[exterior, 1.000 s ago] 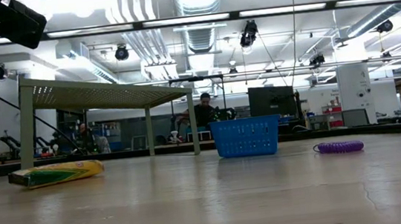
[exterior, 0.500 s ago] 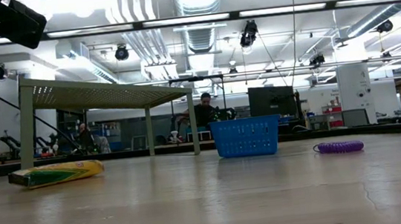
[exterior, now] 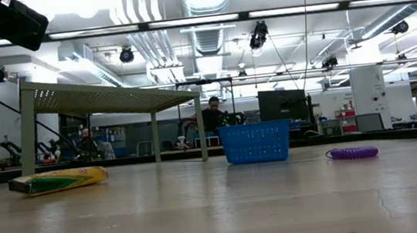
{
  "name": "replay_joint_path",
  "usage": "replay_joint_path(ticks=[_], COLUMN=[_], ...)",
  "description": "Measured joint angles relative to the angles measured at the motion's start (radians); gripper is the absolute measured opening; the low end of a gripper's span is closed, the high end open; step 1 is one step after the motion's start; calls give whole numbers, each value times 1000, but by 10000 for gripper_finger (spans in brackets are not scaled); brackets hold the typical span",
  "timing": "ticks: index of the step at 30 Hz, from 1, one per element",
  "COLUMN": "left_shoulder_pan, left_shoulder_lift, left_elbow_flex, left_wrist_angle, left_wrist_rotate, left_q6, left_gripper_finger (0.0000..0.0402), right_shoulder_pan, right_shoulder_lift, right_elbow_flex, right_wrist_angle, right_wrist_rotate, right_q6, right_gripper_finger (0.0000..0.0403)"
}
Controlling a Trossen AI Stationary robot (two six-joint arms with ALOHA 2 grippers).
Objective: Pick & Place Office Desk Supplies
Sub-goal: Put the crayon into the black basket
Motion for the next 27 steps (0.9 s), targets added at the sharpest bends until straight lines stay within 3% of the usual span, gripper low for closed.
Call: replay_joint_path(ticks=[5, 9, 13, 16, 19, 22, 24, 27], left_shoulder_pan=[0, 0, 0, 0, 0, 0, 0, 0], left_shoulder_lift=[0, 0, 0, 0, 0, 0, 0, 0], left_elbow_flex=[0, 0, 0, 0, 0, 0, 0, 0], left_wrist_angle=[0, 0, 0, 0, 0, 0, 0, 0], left_wrist_rotate=[0, 0, 0, 0, 0, 0, 0, 0], left_q6=[0, 0, 0, 0, -2, -3, -3, -2], left_gripper_finger=[154, 154, 154, 154, 154, 154, 154, 154], right_shoulder_pan=[-62, -96, -125, -152, -195, -263, -318, -425], right_shoulder_lift=[-151, -284, -404, -450, -451, -436, -446, -489], right_elbow_flex=[-137, -273, -418, -531, -640, -725, -767, -822], right_wrist_angle=[85, 268, 621, 1051, 1539, 1898, 1974, 1955], right_wrist_rotate=[60, 106, 101, 69, -29, -151, -198, -304], right_q6=[-161, -299, -498, -834, -1277, -1564, -1630, -1623], right_gripper_finger=[206, 194, 185, 185, 185, 183, 183, 182])
